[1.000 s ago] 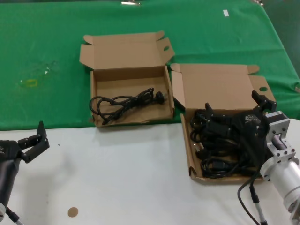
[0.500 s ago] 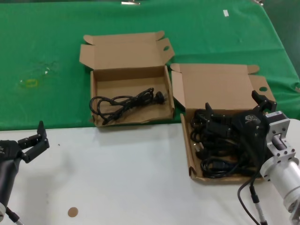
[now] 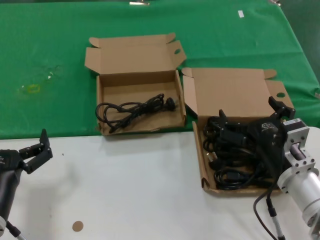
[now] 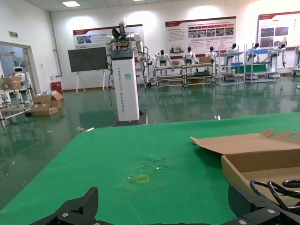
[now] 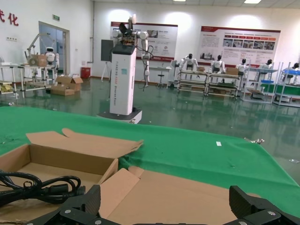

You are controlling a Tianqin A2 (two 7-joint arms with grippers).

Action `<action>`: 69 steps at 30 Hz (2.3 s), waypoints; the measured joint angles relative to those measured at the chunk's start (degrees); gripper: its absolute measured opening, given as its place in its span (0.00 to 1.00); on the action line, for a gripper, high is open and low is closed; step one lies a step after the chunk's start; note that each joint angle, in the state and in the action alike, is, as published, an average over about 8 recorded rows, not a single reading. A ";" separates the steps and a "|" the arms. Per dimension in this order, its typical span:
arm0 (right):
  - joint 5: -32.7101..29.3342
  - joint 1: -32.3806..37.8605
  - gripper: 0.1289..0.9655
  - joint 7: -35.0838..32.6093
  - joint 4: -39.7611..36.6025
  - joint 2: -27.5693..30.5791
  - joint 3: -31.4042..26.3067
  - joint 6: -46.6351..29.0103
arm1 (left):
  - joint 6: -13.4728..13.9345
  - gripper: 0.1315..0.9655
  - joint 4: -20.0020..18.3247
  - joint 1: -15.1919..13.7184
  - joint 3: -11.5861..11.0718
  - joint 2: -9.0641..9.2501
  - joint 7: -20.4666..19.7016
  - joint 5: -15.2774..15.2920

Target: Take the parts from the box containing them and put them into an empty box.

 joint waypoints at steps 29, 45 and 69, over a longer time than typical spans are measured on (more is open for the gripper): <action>0.00 0.00 1.00 0.00 0.00 0.00 0.00 0.00 | 0.00 1.00 0.00 0.00 0.00 0.00 0.00 0.00; 0.00 0.00 1.00 0.00 0.00 0.00 0.00 0.00 | 0.00 1.00 0.00 0.00 0.00 0.00 0.00 0.00; 0.00 0.00 1.00 0.00 0.00 0.00 0.00 0.00 | 0.00 1.00 0.00 0.00 0.00 0.00 0.00 0.00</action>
